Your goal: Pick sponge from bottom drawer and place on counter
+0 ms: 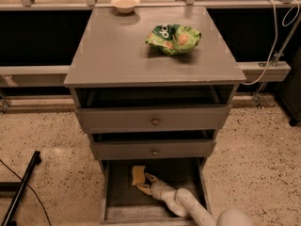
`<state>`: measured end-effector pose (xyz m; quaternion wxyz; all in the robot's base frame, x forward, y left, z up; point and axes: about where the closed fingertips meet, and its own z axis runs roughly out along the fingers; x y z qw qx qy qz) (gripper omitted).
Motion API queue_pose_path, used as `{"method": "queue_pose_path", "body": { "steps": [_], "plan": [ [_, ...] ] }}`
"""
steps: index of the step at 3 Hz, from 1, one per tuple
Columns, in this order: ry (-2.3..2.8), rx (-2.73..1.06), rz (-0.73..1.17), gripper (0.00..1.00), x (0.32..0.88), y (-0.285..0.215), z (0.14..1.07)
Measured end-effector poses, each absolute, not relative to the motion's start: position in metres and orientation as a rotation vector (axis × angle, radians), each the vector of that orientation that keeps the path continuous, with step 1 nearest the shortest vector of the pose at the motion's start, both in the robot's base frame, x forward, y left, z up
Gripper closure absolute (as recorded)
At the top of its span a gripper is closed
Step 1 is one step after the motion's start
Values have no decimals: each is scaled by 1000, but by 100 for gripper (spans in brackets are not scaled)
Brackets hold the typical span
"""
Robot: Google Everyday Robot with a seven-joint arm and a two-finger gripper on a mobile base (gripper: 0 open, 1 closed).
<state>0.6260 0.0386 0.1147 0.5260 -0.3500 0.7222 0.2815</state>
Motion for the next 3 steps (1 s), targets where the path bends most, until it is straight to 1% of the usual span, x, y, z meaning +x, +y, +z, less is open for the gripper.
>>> {"method": "queue_pose_path", "body": {
  "steps": [1, 2, 3],
  "plan": [
    [1499, -936, 720, 100, 622, 14, 180],
    [1312, -1066, 758, 100, 597, -21, 252],
    [1196, -1243, 849, 100, 553, -35, 306]
  ]
}}
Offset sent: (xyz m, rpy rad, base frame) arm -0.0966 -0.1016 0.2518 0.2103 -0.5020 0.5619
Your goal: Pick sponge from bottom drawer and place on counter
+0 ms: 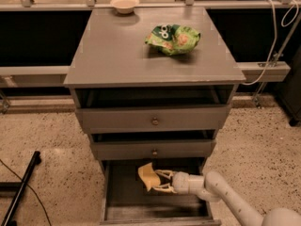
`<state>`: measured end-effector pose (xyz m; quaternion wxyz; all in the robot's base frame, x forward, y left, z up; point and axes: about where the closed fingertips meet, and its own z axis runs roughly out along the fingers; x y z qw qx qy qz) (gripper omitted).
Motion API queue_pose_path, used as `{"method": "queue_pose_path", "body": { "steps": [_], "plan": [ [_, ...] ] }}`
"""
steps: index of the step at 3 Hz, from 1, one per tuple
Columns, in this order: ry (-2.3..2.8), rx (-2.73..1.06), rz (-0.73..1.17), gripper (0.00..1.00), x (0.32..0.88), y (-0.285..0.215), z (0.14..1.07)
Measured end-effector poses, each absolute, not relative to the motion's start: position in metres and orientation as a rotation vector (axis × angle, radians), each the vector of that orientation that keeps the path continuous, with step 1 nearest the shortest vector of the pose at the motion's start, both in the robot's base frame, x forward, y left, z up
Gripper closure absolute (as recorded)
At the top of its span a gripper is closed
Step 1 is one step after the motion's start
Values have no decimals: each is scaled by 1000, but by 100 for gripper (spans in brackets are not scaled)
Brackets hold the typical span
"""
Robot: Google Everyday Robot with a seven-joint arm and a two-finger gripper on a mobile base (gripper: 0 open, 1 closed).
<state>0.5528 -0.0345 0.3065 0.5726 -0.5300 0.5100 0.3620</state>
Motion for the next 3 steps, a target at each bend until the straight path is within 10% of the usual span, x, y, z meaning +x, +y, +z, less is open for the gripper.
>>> {"method": "queue_pose_path", "body": {
  "steps": [3],
  "plan": [
    [1041, -1582, 851, 100, 516, -60, 497]
  ]
}}
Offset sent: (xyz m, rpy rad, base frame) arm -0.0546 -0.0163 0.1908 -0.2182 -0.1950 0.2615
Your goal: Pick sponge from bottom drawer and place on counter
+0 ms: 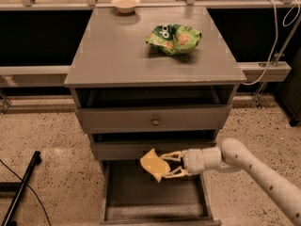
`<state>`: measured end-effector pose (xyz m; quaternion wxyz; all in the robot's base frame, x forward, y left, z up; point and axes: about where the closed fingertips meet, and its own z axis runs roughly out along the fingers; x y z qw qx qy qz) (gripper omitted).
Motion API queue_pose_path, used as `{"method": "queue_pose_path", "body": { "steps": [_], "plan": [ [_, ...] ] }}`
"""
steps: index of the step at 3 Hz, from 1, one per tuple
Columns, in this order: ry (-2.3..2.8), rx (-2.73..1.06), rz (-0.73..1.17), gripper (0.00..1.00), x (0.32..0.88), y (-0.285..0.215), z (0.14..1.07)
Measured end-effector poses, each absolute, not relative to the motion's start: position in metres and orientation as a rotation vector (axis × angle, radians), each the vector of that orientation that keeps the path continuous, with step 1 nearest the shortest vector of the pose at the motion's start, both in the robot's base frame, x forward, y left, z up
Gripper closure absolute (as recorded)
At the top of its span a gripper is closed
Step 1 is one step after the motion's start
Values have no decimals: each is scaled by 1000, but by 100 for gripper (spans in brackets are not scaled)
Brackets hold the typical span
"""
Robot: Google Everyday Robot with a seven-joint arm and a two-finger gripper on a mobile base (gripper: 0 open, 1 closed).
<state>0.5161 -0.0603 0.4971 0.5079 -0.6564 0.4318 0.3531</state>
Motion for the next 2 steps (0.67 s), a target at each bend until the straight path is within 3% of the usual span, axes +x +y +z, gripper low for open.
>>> {"method": "queue_pose_path", "body": {
  "steps": [2],
  "plan": [
    [1161, -1647, 882, 100, 554, -115, 610]
  ]
}}
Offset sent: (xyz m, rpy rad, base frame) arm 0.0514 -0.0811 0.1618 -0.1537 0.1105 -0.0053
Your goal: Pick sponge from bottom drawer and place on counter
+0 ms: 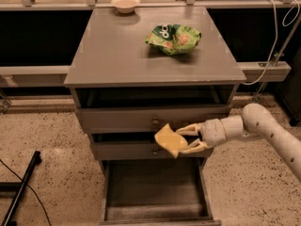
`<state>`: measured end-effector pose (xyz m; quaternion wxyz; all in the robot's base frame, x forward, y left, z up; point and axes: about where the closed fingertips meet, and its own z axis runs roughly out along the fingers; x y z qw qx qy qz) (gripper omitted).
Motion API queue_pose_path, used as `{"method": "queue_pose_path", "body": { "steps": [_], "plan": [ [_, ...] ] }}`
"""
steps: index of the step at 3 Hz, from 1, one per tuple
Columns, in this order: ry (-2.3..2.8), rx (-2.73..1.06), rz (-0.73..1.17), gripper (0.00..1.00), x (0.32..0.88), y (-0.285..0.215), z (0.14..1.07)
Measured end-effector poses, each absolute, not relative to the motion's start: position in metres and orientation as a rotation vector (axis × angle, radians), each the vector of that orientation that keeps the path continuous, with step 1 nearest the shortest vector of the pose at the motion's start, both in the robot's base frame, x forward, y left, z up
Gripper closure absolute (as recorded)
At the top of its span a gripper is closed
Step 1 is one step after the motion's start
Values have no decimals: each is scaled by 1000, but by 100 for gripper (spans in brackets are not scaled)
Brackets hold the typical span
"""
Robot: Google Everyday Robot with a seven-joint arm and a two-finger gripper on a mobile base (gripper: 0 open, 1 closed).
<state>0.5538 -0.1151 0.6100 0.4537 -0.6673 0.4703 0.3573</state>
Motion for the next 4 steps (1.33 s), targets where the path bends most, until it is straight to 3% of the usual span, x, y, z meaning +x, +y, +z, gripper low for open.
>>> {"method": "queue_pose_path", "body": {
  "steps": [2, 4],
  "plan": [
    [1138, -1706, 858, 100, 557, -114, 643],
    [1055, -1843, 704, 100, 562, -111, 784]
  ]
}}
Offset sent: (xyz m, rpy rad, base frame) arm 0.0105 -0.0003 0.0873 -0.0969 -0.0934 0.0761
